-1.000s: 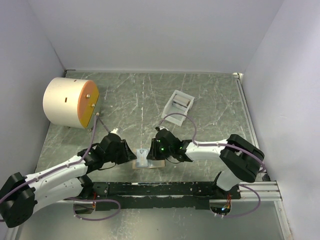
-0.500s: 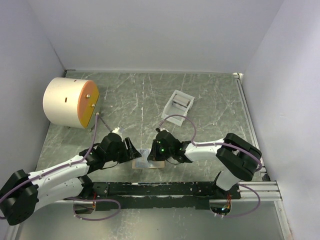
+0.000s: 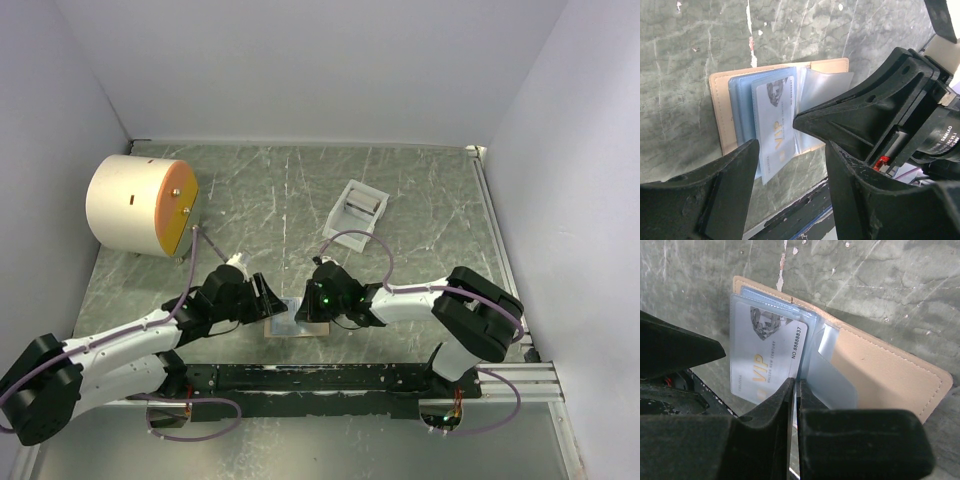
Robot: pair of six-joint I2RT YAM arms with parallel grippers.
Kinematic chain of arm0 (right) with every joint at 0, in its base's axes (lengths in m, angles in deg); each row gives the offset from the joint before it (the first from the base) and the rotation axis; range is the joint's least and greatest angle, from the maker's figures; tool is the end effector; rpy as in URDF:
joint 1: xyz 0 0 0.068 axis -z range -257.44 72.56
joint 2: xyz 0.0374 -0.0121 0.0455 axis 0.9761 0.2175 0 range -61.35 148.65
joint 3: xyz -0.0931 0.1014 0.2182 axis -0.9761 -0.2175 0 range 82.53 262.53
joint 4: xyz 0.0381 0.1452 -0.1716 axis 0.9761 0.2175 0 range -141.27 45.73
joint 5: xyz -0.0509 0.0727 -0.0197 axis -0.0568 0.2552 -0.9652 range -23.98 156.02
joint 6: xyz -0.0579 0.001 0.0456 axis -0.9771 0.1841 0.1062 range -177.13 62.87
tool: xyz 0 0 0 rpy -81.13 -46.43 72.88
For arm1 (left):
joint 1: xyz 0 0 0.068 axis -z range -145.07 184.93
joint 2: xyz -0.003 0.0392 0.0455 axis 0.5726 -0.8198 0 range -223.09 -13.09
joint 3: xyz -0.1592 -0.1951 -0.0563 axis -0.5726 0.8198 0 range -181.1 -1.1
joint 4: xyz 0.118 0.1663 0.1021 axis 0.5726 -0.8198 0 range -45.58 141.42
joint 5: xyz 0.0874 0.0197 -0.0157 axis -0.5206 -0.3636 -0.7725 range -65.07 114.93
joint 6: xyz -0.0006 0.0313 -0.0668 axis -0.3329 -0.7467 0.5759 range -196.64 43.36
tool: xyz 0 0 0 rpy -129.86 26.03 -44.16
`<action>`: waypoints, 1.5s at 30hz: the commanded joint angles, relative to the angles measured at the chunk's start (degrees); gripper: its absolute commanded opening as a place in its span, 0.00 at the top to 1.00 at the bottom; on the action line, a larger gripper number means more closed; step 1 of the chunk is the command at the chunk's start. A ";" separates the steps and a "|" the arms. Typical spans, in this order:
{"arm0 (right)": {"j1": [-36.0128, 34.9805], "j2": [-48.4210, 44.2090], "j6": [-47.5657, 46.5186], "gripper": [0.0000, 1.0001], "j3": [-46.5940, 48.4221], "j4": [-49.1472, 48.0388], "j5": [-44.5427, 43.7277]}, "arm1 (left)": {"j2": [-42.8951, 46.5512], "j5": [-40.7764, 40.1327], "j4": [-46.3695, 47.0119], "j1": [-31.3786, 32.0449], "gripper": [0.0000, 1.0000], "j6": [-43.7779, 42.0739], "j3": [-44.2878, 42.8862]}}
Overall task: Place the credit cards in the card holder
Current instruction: Insert the credit card into the card holder.
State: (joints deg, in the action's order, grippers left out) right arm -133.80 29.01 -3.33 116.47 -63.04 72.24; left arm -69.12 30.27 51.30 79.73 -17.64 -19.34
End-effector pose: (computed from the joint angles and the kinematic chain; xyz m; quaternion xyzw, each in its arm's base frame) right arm 0.1514 0.2395 0.1261 -0.0415 0.9207 0.3442 0.1793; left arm 0.1306 -0.1378 0.1559 -0.0906 0.8931 -0.3710 0.2377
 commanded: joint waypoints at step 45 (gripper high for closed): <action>-0.26 -36.66 -3.94 0.66 -2.97 22.15 -29.52 | -11.11 11.30 11.38 0.29 0.36 -0.41 -7.42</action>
State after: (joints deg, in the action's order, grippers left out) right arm -133.93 -3.07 -6.06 113.25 -44.83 50.39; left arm -78.26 39.41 58.58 79.73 -17.71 -24.58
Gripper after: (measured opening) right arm 0.330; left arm 0.642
